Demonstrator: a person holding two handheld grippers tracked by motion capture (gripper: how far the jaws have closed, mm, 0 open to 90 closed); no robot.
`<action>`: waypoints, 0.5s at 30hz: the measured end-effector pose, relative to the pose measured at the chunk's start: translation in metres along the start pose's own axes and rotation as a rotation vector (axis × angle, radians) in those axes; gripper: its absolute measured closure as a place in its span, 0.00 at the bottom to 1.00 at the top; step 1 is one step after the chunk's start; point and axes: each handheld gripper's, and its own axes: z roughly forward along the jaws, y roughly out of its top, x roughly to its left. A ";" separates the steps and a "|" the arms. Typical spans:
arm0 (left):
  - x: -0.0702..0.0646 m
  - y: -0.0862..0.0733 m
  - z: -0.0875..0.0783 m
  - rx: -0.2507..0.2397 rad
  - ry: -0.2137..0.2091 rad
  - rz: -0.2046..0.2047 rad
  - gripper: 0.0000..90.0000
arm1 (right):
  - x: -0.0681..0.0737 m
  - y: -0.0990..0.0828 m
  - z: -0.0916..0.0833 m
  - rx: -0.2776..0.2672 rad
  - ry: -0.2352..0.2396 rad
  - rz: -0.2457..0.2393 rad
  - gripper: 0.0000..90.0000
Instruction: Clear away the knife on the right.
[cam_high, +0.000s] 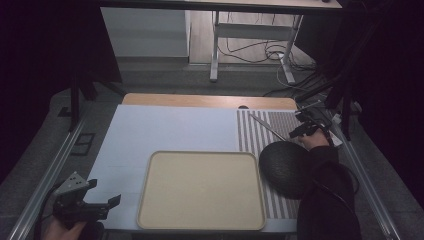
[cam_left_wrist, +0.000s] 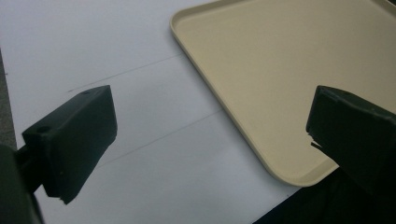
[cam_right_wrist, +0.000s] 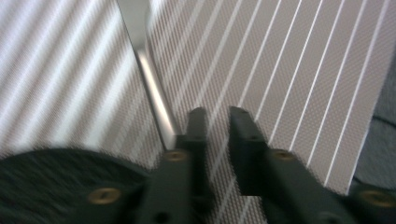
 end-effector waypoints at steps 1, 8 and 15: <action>0.000 0.000 0.000 0.000 0.000 0.000 0.03 | 0.002 0.002 -0.002 -0.022 -0.002 0.002 0.72; 0.000 0.000 0.000 0.001 0.002 0.001 0.03 | 0.017 0.015 0.006 -0.038 0.013 -0.016 0.15; 0.000 0.000 0.000 0.003 0.002 0.004 0.03 | 0.028 0.021 0.020 0.027 -0.001 -0.058 0.00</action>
